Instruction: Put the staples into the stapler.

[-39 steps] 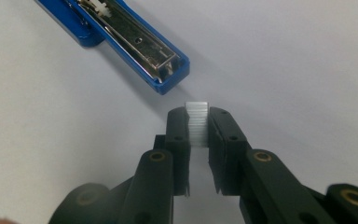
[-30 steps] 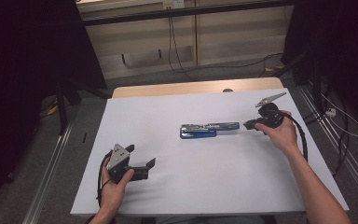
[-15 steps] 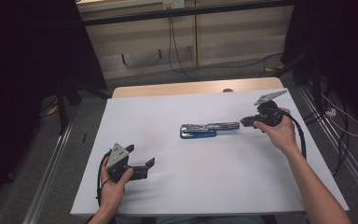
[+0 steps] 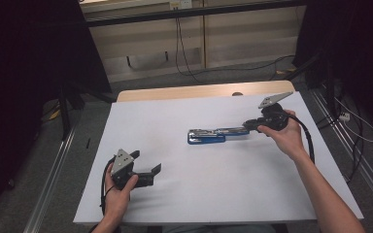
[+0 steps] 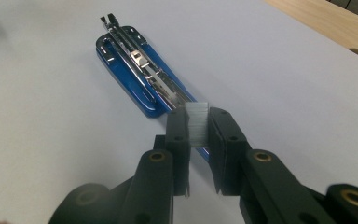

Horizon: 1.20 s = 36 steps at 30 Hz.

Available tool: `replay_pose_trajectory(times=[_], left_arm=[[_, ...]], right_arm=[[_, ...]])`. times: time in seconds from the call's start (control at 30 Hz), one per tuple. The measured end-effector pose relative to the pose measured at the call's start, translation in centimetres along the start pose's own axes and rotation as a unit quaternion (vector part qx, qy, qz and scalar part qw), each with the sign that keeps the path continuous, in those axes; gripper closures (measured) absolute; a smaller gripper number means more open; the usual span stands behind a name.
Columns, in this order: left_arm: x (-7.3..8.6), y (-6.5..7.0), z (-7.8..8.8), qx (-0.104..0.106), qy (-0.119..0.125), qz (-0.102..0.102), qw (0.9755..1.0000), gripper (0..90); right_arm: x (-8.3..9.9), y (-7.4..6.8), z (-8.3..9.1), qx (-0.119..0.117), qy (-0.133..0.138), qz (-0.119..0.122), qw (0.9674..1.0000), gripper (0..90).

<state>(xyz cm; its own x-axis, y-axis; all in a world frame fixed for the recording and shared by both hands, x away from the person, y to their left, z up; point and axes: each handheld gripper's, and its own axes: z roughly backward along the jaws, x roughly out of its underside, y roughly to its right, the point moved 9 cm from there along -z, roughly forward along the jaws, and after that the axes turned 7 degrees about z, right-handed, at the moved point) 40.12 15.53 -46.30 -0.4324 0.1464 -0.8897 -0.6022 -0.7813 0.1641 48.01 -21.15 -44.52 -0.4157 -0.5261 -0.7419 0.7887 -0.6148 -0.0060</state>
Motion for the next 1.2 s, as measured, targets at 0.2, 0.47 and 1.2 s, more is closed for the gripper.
replay_pose_trajectory(times=[0.2,0.47,1.2], left_arm=[[-0.1,0.1,0.0,0.002,0.001,-0.001,1.0,3.9],[-0.2,0.1,0.1,0.002,0.003,-0.004,1.0,3.9],[-0.1,-0.1,0.1,-0.004,0.0,-0.005,1.0,3.9]], right_arm=[[-0.1,-0.7,-0.6,-0.01,-0.008,0.011,0.9999,79.5],[-1.1,-2.1,-1.5,-0.03,-0.011,0.028,0.9991,79.5],[-2.7,-3.1,-4.3,-0.058,-0.008,0.044,0.9973,79.5]])
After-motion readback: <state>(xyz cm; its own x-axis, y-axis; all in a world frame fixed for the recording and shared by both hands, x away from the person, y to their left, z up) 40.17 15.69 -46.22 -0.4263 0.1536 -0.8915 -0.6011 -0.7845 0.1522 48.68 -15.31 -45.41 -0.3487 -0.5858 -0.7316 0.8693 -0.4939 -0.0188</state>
